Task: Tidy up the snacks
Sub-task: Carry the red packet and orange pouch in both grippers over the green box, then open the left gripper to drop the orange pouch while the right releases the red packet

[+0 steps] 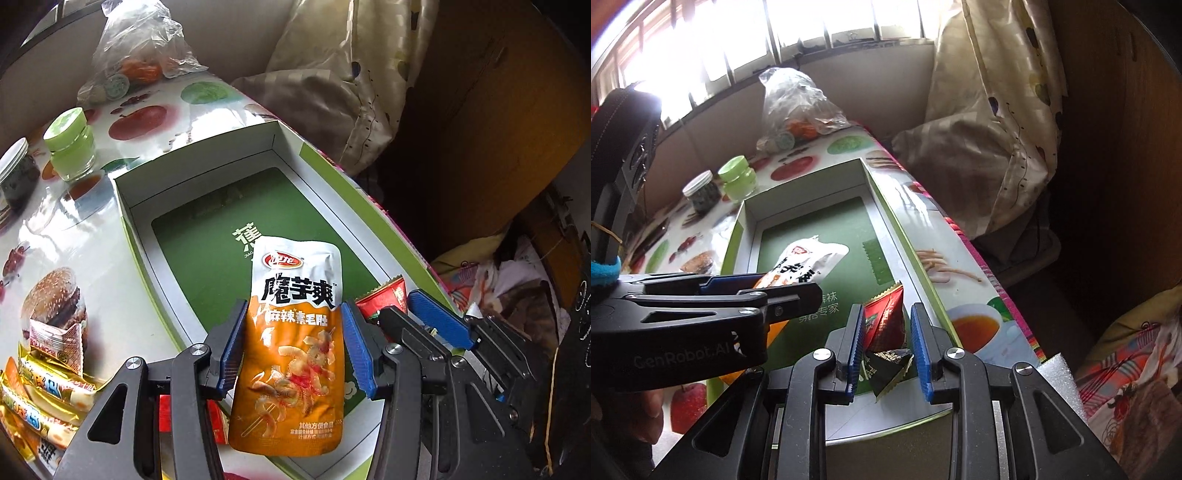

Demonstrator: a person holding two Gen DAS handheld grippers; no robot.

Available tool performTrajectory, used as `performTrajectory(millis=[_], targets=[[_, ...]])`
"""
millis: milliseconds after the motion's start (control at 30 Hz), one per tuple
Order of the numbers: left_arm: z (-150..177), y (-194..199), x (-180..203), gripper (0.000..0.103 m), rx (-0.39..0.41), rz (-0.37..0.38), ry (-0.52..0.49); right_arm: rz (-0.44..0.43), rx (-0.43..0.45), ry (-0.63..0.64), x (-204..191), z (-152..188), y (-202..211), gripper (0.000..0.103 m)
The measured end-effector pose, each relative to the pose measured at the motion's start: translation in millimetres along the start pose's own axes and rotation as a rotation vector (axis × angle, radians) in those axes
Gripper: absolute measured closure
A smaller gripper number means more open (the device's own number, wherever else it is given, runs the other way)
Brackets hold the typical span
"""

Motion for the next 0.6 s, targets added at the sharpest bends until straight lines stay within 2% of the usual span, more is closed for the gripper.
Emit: performTrajectory(millis=[533, 600], targets=[[2.1, 6.1, 0.0, 0.05, 0.015, 0.064, 0.017, 0.016, 0.001, 0.008, -5.2, 2.3, 6.5, 0.062], [2.0, 6.9, -0.6, 0.042, 0.012, 0.067, 0.023, 0.022, 0.004, 0.004, -5.2, 3.4, 8.6, 0.061]])
Point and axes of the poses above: each gripper's, at about its wrist camera, not at the fingertips, and y roughly against the way its jaws point, x to its right, z to its underside, the point moved 5 cm from there along -y, roughly the way its jaws point, and after that the axes turned 3 degrees about -x, right-handed, at the moved point
